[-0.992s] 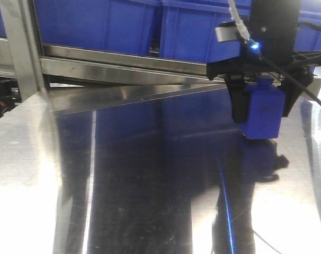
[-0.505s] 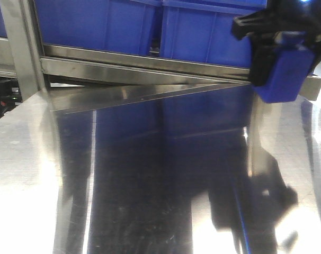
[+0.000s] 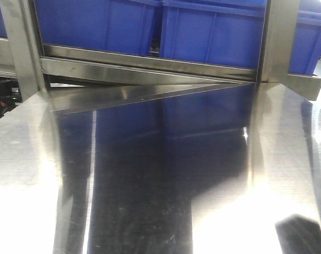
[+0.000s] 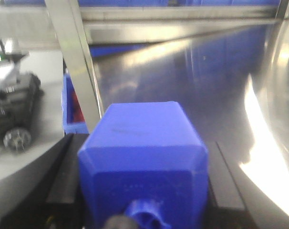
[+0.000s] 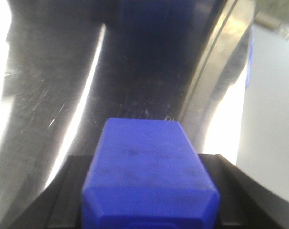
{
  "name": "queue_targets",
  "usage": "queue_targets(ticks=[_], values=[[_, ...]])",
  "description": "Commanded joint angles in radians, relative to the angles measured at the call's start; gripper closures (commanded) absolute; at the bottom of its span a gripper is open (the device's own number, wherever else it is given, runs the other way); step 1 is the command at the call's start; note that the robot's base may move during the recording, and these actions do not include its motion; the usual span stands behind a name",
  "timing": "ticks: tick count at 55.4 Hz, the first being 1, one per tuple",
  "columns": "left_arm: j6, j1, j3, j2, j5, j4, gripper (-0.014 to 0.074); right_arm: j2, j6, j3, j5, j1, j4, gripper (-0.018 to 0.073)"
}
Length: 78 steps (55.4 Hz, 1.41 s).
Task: Pick and sort blue part to right shelf
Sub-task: 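Lift the blue block off the table with the right gripper, then drive the base away from the table holding both parts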
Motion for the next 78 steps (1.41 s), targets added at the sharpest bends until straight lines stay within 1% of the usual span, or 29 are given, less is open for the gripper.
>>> queue_targets(ticks=[1,4,14,21,26,41,78], values=[[0.004,-0.003,-0.028,0.009,-0.121,0.044,0.0304,-0.198,-0.010,0.072,-0.127,-0.001,-0.037,0.0348],[0.004,-0.003,-0.028,0.009,-0.138,0.053,0.0304,-0.303,-0.010,0.130,-0.131,-0.001,-0.041,0.0348],[0.004,-0.003,-0.028,0.009,-0.188,0.060,0.0304,-0.664,-0.010,0.222,-0.121,-0.001,-0.057,0.0348],[0.004,-0.003,-0.028,0.009,-0.195,0.060,0.0304,-0.823,-0.010,0.241,-0.100,-0.001,-0.081,0.0348],[0.004,-0.003,-0.028,0.009,-0.195,0.060,0.0304,-0.789,-0.010,0.237,-0.103,-0.001,-0.107,0.0348],[0.004,-0.003,-0.028,0.009,-0.187,0.060,0.0304,-0.763,-0.010,0.237,-0.189,-0.001,-0.118,0.0348],[0.004,-0.003,-0.028,0.009,-0.187,0.060,0.0304,-0.762,-0.010,0.238,-0.188,-0.001,-0.118,0.0348]])
